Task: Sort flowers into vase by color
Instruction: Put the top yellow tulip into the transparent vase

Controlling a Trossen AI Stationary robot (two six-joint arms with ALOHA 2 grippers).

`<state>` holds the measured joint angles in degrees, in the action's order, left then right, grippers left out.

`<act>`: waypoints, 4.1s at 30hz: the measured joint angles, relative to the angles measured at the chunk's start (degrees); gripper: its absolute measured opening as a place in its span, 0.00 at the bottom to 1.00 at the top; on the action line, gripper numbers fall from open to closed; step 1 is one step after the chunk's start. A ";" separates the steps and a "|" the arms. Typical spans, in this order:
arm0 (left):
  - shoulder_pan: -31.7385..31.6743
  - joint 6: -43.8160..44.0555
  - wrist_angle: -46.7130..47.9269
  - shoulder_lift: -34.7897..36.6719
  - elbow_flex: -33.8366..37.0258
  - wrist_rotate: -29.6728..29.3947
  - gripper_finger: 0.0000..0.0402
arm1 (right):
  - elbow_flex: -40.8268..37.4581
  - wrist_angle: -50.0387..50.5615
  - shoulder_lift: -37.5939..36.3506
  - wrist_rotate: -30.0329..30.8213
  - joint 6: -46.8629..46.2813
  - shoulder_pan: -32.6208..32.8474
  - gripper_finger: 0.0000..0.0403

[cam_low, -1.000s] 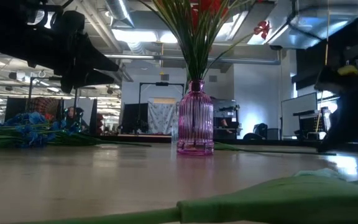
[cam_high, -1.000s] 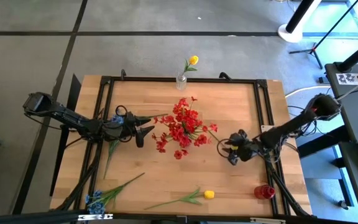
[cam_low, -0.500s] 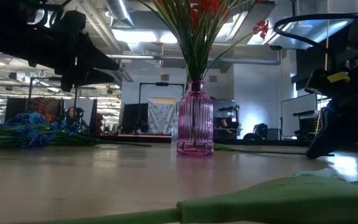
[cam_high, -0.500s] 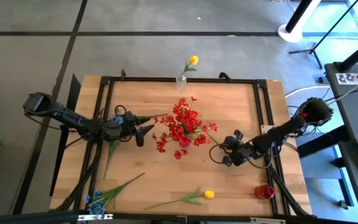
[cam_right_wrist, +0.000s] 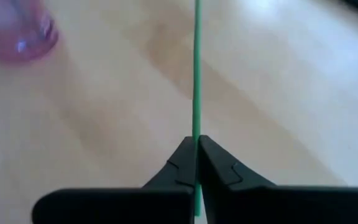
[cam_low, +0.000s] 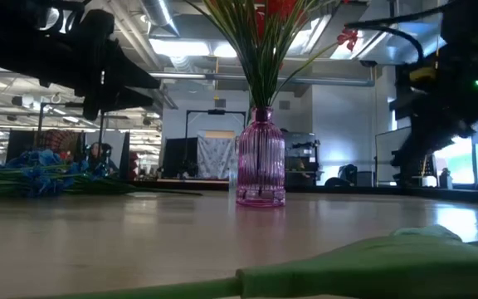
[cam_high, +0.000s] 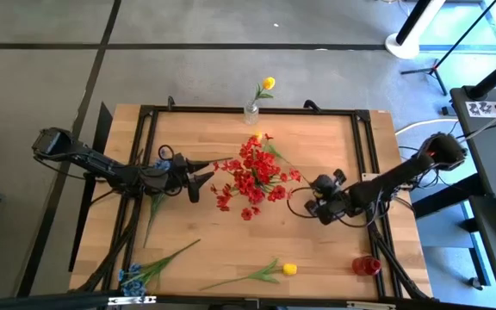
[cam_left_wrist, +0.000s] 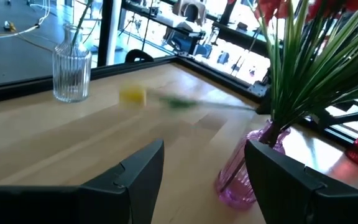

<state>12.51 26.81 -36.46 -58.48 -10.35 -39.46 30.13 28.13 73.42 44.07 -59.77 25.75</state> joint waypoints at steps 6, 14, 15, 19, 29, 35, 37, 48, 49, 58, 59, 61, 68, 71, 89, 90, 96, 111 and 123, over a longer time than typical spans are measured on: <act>-1.75 -2.76 -5.68 2.06 -0.13 4.41 0.54 | 6.58 3.45 -6.17 5.54 7.45 -5.27 0.01; -10.91 -11.49 -5.10 5.54 -6.36 22.90 0.54 | 19.57 2.06 -13.94 11.73 35.84 -12.73 0.00; -12.22 -12.51 -5.03 5.58 -7.50 24.81 0.54 | 21.23 1.18 -14.41 11.76 40.16 -13.53 0.00; -17.59 -15.14 -1.77 5.62 -13.00 31.76 0.54 | 27.19 -5.84 -14.36 7.22 54.87 -17.10 0.00; -26.94 -18.04 -0.58 4.66 -24.97 46.32 0.54 | 30.27 -29.78 -11.73 -26.32 70.33 -30.39 0.00; -29.15 -20.75 -0.74 -2.49 -33.80 49.92 0.54 | 30.23 -39.23 -5.01 -41.77 70.36 -36.14 0.00; -29.55 -24.12 -1.38 -5.37 -35.97 49.97 0.54 | 30.23 -41.97 -3.17 -44.98 70.35 -36.93 0.00; -31.76 -28.96 -18.40 -15.63 -37.66 55.74 0.54 | 30.25 -46.53 -0.23 -48.78 72.13 -37.04 0.00; -31.74 -28.61 -19.57 -16.34 -37.66 55.49 0.54 | 30.25 -46.73 -0.17 -48.78 72.38 -37.04 0.00; -31.76 -21.88 -22.39 -18.82 -40.84 55.25 0.49 | 30.25 -45.88 -0.01 -46.13 74.90 -37.04 0.00; -31.76 -21.27 -22.31 -18.72 -41.18 55.39 0.48 | 30.25 -45.90 -0.01 -45.92 74.90 -37.04 0.00; -31.74 -19.95 -22.29 -18.45 -41.45 55.53 0.43 | 30.25 -45.93 -0.01 -45.63 74.90 -37.04 0.00; -31.74 -17.69 -22.25 -18.34 -41.68 52.30 0.20 | 30.25 -45.93 -0.01 -45.60 74.90 -37.04 0.00; -31.74 -16.44 -21.92 -18.34 -41.68 51.98 0.06 | 30.25 -45.92 -0.01 -45.57 74.89 -37.04 0.04; -44.41 -26.15 13.59 -15.84 -56.48 45.71 0.00 | 30.27 -33.58 -11.24 -33.53 72.88 -36.97 0.56; -46.26 -25.85 14.70 -16.45 -56.48 45.32 0.00 | 30.25 -31.39 -12.15 -33.53 71.64 -36.97 0.57; -54.03 -22.57 15.20 -22.81 -53.70 46.67 0.00 | 29.48 -21.25 -13.73 -34.45 62.97 -36.97 0.60; -64.54 -22.24 2.67 -36.30 -53.16 70.07 0.01 | 28.72 -18.81 -13.64 -22.00 58.29 -26.90 0.60; -65.44 -23.95 -1.32 -39.28 -53.13 76.70 0.02 | 28.72 -18.98 -13.54 -8.46 53.83 -21.51 0.60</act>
<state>-52.93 2.85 -37.78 -97.76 -63.48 37.23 58.85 9.15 59.88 35.62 -5.93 4.24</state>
